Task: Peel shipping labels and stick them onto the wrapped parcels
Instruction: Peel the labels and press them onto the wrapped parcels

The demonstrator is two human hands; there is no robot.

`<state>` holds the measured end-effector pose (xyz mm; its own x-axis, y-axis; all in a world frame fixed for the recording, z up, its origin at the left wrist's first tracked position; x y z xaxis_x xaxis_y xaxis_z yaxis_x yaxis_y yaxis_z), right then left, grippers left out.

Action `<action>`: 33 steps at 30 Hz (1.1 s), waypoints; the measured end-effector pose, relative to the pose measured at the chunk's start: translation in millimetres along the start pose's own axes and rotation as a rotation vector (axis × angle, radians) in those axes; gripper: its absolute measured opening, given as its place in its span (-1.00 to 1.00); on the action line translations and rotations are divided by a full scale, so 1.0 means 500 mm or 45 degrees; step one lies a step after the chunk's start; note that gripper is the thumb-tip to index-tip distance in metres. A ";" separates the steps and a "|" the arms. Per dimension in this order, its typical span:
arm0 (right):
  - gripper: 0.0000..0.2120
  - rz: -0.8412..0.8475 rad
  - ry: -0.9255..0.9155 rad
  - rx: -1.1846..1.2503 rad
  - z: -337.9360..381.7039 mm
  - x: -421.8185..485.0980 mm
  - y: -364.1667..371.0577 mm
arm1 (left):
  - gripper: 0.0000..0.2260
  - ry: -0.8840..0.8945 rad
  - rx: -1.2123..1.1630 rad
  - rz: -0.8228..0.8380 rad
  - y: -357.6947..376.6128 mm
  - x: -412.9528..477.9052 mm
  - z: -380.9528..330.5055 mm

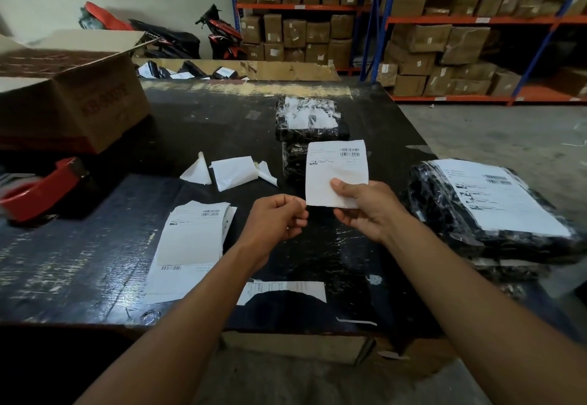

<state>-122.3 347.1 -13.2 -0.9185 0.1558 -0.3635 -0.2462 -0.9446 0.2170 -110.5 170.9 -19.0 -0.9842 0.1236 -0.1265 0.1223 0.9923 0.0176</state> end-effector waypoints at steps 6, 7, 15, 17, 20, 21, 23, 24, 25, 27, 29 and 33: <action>-0.77 0.002 0.015 0.006 -0.007 -0.005 0.002 | -0.91 -0.071 -0.100 0.026 -0.003 -0.007 0.005; -0.78 0.003 0.012 0.000 -0.007 -0.006 0.004 | -0.92 -0.082 -0.092 0.027 -0.004 -0.007 0.008; -0.77 0.003 0.026 -0.006 -0.006 -0.011 0.011 | -0.90 -0.001 -0.002 0.012 -0.008 -0.012 0.001; -0.75 -0.001 0.031 -0.006 -0.007 -0.013 0.011 | -0.90 0.014 0.002 0.017 -0.007 -0.014 -0.002; -0.73 -0.007 0.048 0.001 -0.009 -0.015 0.008 | -0.90 0.007 -0.048 0.068 -0.001 -0.017 -0.002; -0.73 -0.003 0.059 -0.001 -0.010 -0.018 0.009 | -0.89 -0.001 -0.093 0.095 0.002 -0.018 -0.001; -0.74 0.021 0.085 -0.053 -0.015 -0.026 0.012 | -0.87 -0.019 -0.205 0.135 0.008 -0.019 0.000; -0.73 0.035 0.094 -0.114 -0.018 -0.030 0.013 | -0.87 -0.028 -0.254 0.144 0.009 -0.020 -0.001; -0.70 0.043 0.089 -0.191 -0.021 -0.035 0.015 | -0.87 -0.033 -0.286 0.148 0.011 -0.021 -0.002; -0.55 0.017 0.040 -0.377 -0.022 -0.042 0.014 | -0.87 -0.032 -0.311 0.145 0.014 -0.022 -0.005; -0.27 -0.067 -0.047 -0.543 -0.015 -0.046 0.010 | -0.87 -0.028 -0.327 0.134 0.016 -0.025 -0.007; -0.45 0.007 -0.234 -0.696 0.011 -0.062 0.028 | -0.84 -0.009 -0.313 0.164 0.021 -0.028 -0.014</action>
<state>-98.9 330.5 5.9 -0.9700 0.1518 -0.1900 -0.0901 -0.9500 -0.2990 -96.1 179.6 -10.1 -0.9616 0.2495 -0.1147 0.2108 0.9383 0.2740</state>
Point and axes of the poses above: each hand's wrist, its own x-axis towards the middle knuckle, its own y-axis out of the palm, z = x × y, the point moved 6 cm from there along x, towards the middle knuckle, and after that the axes turned 1 degree about y, right-handed, at the moved point
